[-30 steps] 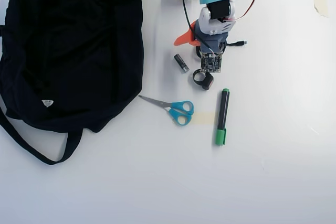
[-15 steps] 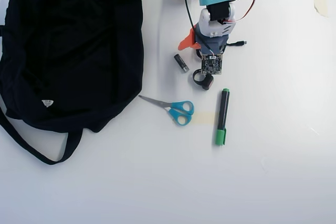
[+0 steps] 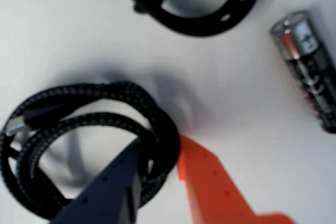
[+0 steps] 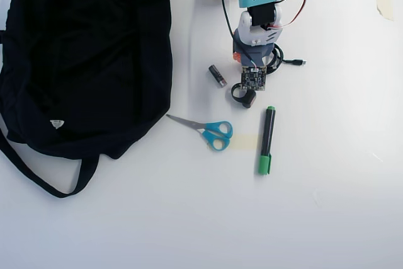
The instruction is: Put the cable into the black bag
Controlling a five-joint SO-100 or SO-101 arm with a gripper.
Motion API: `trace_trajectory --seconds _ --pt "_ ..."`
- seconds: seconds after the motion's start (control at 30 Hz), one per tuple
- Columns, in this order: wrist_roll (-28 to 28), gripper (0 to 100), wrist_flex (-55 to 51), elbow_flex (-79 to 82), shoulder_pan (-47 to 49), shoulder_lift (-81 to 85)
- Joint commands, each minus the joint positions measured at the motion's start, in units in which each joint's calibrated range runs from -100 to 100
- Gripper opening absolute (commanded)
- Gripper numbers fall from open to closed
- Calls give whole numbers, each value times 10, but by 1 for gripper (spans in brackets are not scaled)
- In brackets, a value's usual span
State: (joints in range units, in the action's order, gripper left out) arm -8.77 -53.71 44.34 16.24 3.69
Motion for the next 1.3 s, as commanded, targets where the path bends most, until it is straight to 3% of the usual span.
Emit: trace_trajectory --seconds 0.0,0.2,0.7,0.97,1.17,1.27 --pt "0 2 6 1 7 12" --pt "0 2 -1 -33 19 41" --pt "1 2 -3 -39 -1 300" --pt "42 2 -21 -43 -43 304" --pt "-50 2 -21 -58 -93 304" --pt "-70 2 -21 -77 -119 304"
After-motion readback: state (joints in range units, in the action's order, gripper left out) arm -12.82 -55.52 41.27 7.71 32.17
